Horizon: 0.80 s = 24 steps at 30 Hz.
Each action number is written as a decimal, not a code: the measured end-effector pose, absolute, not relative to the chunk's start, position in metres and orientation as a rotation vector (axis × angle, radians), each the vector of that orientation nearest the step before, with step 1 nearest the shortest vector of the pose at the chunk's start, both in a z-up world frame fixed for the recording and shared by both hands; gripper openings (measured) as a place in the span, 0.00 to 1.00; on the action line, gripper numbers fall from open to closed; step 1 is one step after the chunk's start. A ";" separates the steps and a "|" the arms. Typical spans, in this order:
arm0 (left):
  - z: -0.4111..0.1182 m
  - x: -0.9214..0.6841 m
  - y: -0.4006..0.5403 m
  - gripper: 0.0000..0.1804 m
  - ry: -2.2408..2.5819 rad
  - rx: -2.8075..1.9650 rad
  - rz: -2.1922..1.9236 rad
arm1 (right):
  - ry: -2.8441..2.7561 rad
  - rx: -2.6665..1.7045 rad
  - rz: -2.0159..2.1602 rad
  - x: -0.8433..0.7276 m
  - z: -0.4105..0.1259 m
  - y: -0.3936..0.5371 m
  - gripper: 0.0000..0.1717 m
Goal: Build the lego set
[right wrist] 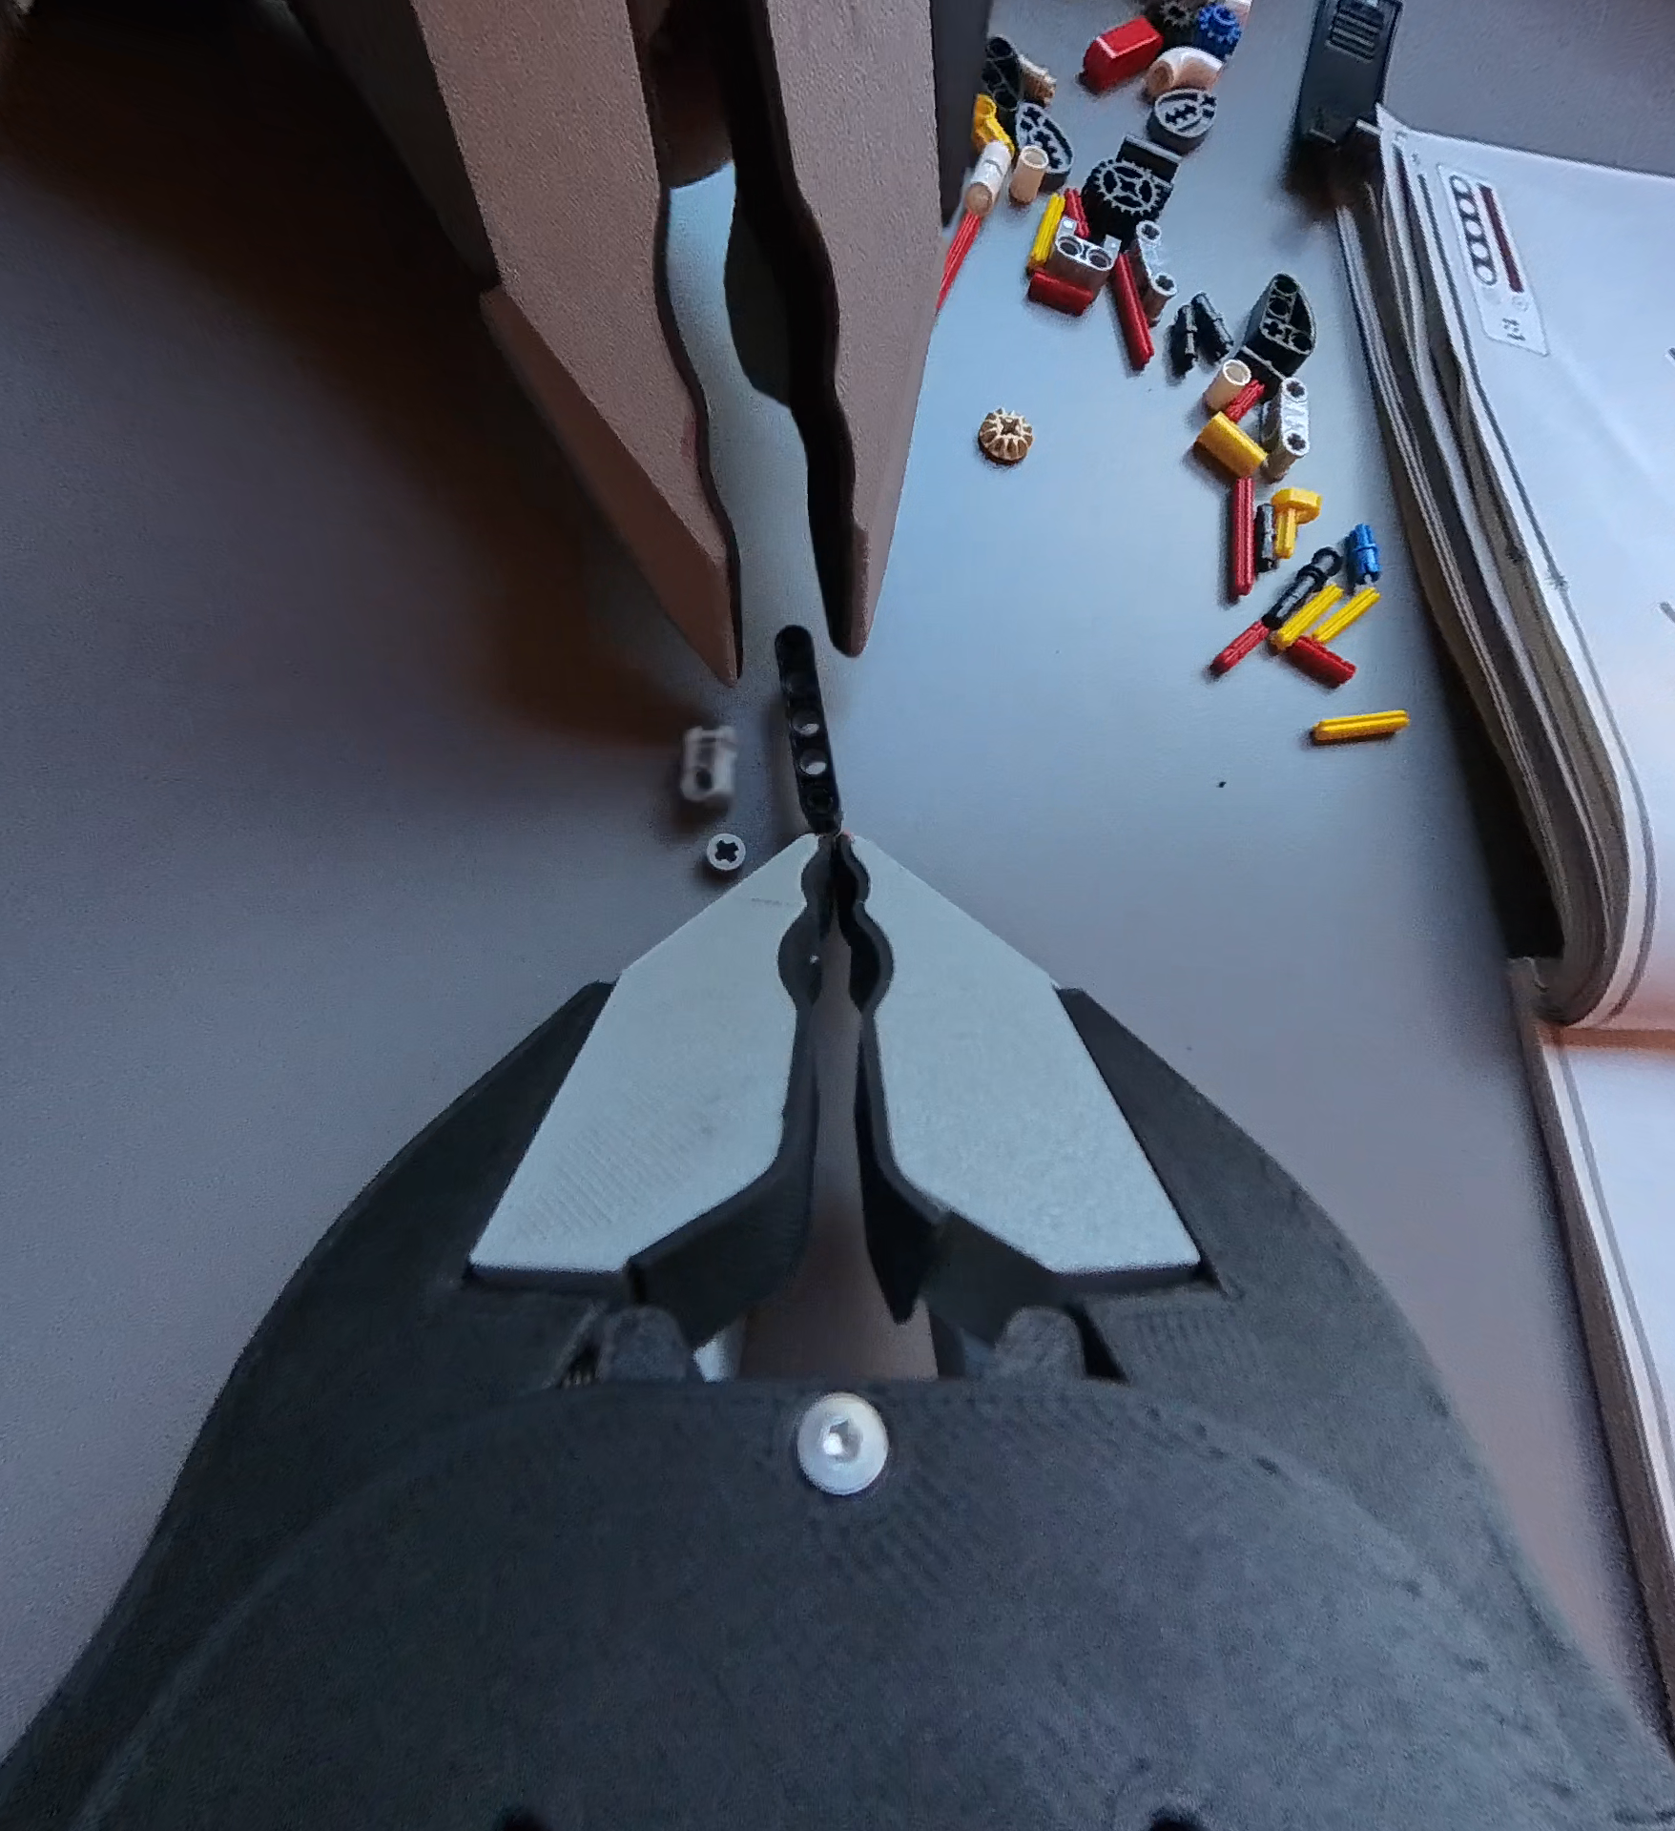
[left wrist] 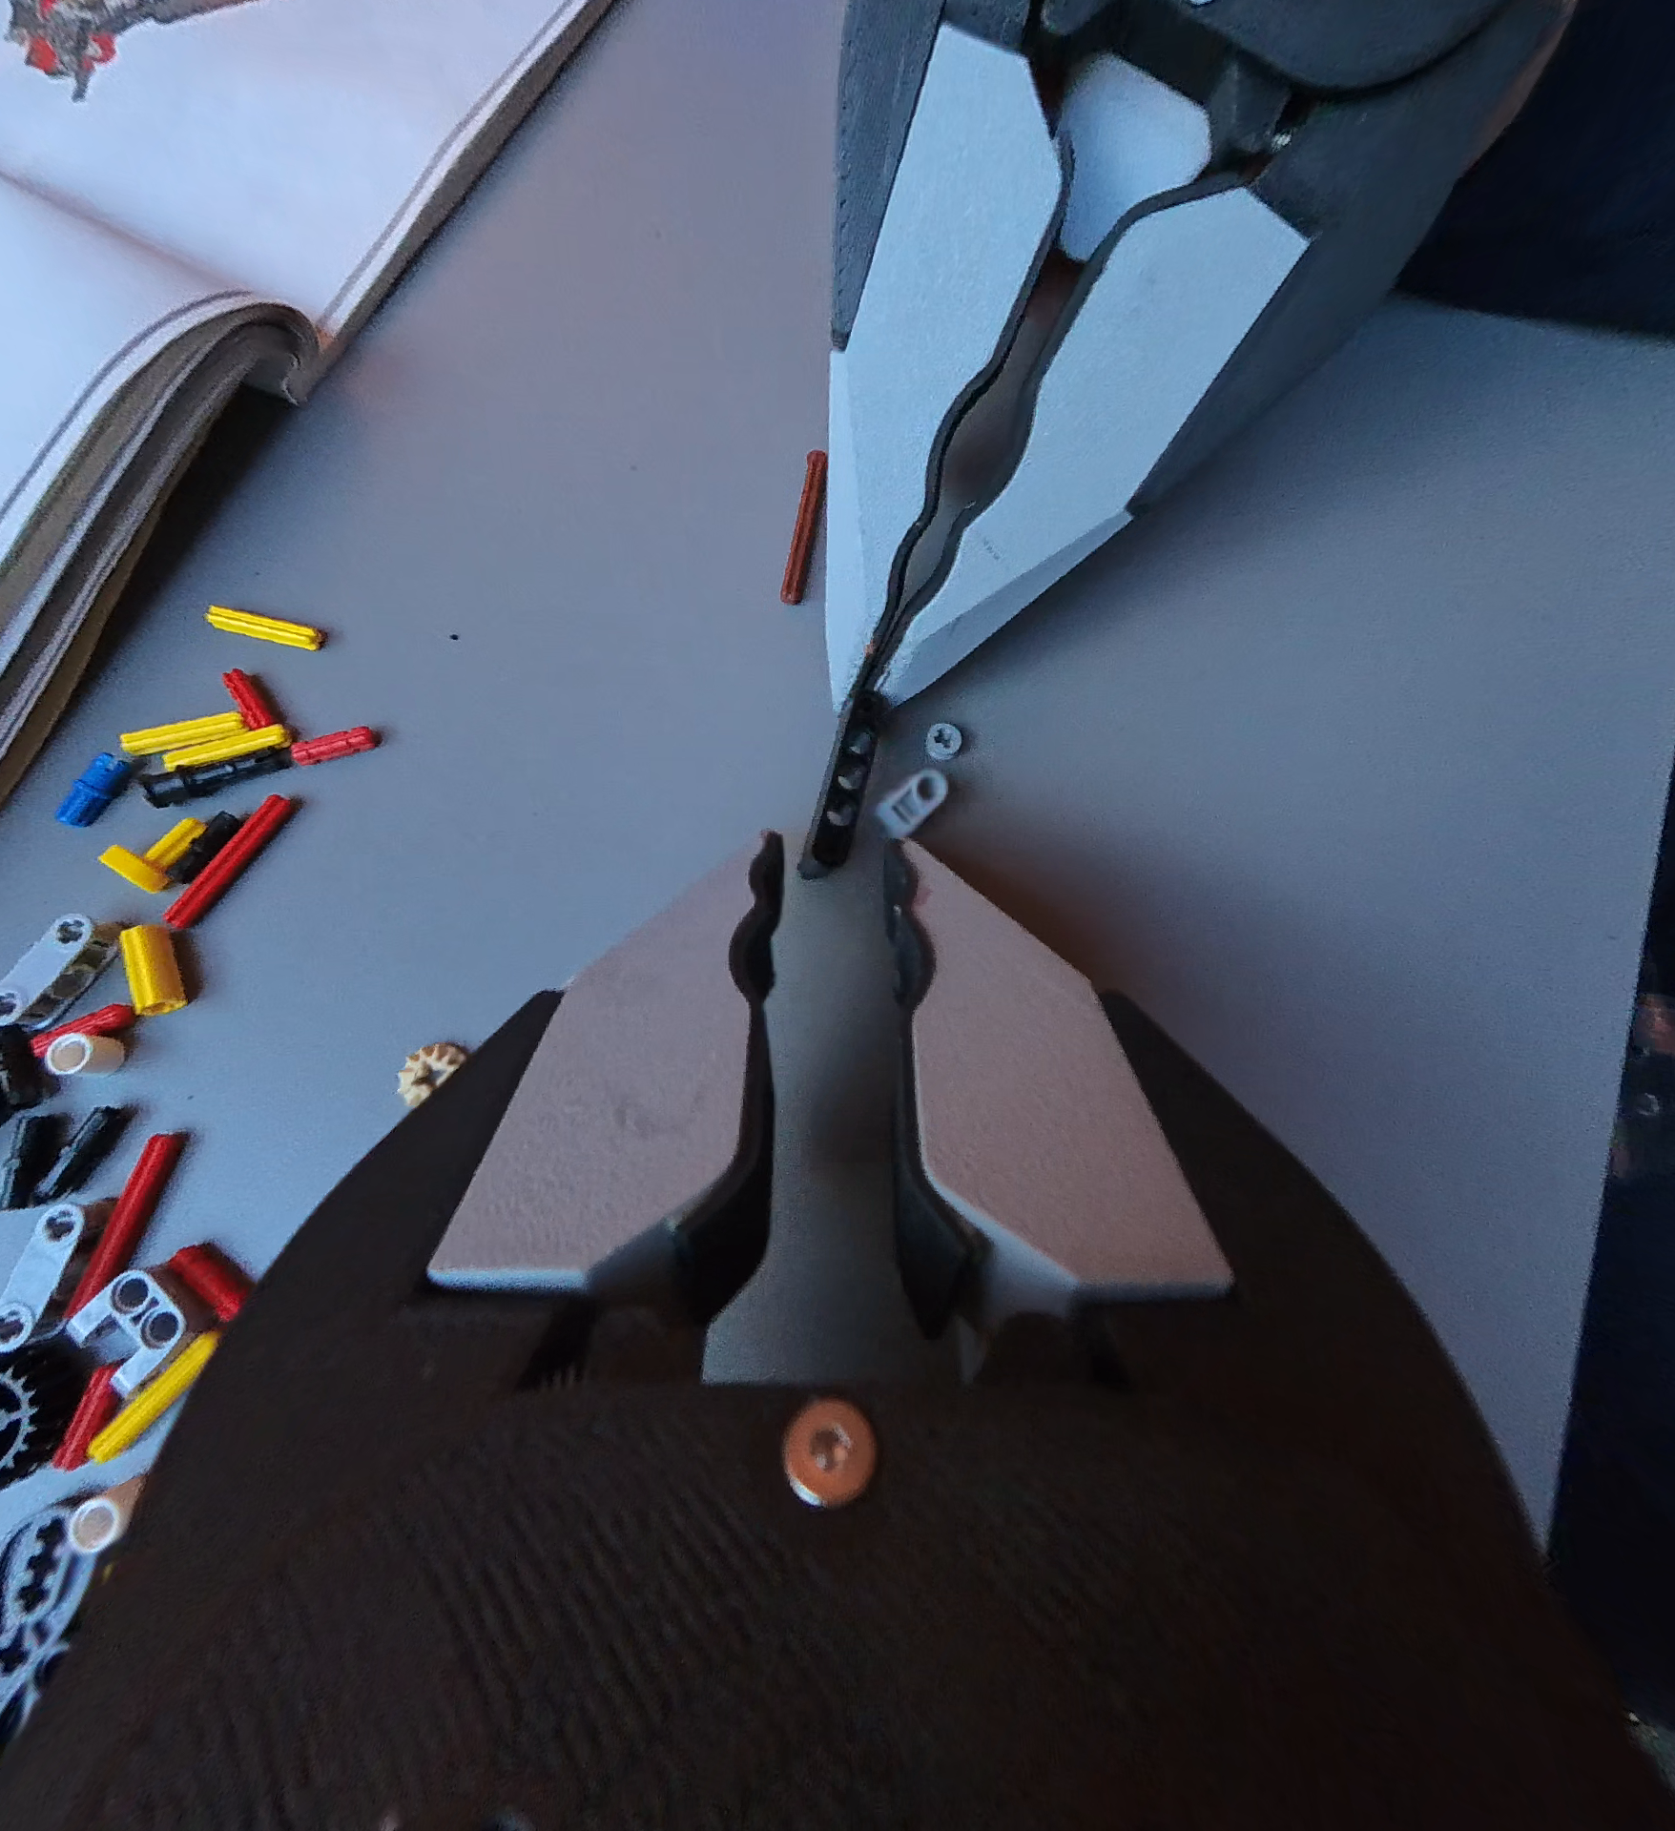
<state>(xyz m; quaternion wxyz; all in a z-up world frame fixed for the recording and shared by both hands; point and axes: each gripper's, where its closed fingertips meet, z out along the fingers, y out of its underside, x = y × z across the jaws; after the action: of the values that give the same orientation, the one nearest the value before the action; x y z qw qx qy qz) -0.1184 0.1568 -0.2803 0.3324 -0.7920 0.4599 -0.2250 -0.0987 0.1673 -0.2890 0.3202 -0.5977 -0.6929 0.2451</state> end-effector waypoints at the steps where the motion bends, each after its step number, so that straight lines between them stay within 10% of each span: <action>1: -0.278 -0.119 0.157 0.10 1.200 -2.062 -0.583 | -1.818 -1.579 0.653 -0.099 -0.289 0.167 0.00; 24: -0.287 -0.146 0.191 0.07 1.463 -1.929 -0.184 | -1.667 -1.864 0.391 -0.038 -0.284 0.206 0.18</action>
<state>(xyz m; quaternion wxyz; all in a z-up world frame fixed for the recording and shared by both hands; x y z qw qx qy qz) -0.1457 0.1913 -0.2870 0.3492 -0.7444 0.5647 -0.0709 -0.0384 0.2060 -0.2842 0.3005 -0.7025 -0.6280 0.1474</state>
